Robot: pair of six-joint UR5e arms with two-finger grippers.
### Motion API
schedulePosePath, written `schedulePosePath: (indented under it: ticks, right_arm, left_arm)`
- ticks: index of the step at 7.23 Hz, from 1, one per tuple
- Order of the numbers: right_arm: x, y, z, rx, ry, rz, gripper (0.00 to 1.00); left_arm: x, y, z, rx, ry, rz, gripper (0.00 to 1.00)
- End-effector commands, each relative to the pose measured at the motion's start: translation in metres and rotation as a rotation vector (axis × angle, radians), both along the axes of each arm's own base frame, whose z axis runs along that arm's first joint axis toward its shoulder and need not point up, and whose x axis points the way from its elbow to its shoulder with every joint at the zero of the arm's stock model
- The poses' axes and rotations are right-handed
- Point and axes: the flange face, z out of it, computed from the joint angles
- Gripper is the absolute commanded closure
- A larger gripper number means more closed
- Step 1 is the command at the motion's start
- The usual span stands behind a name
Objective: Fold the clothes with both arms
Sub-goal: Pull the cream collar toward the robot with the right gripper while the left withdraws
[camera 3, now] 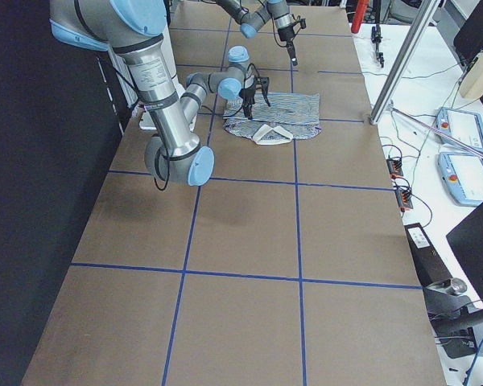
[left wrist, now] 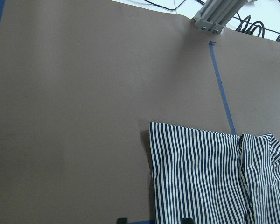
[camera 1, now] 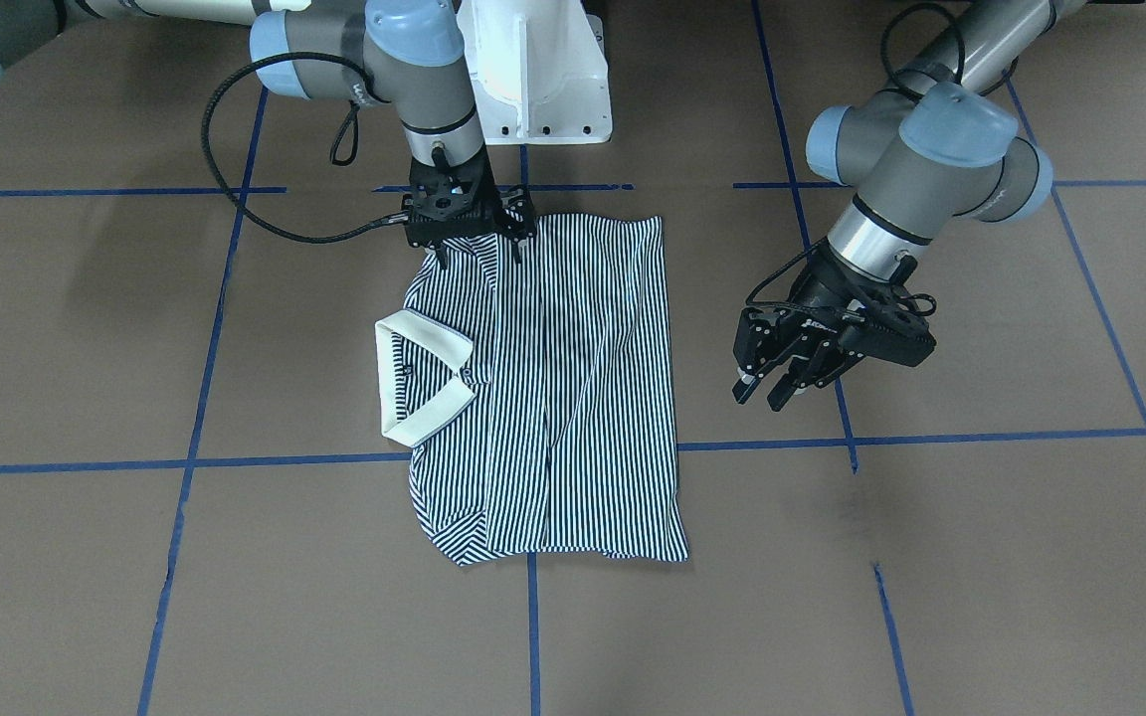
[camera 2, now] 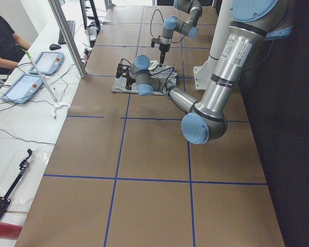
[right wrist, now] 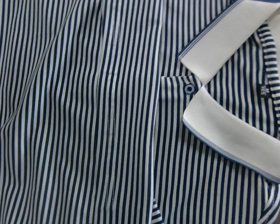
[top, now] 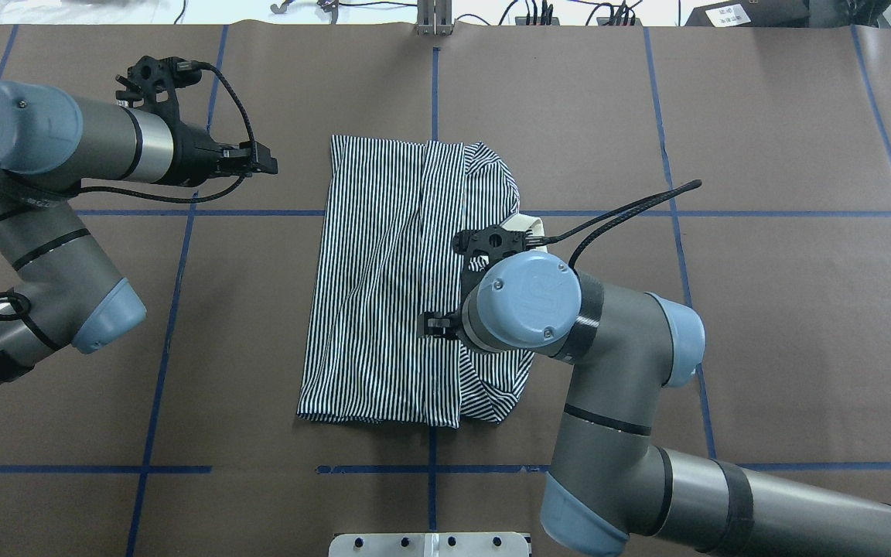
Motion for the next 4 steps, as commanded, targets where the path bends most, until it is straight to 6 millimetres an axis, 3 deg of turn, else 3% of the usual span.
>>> schedulePosePath:
  ticks: [1,2,4]
  right_arm:
    - [-0.016,0.027,-0.004,0.126,0.099,-0.173,0.32]
    - [-0.018,0.028,-0.01,0.189,0.131,-0.244,0.39]
    - [-0.036,0.047,-0.021,0.241,0.136,-0.324,0.39]
  left_arm:
    - [0.001,0.001,0.001,-0.004,0.0,0.001,0.5]
    - [0.001,0.0,0.002,-0.005,-0.001,0.001,0.5]
    - [0.002,0.001,0.002,-0.029,0.009,-0.006,0.5]
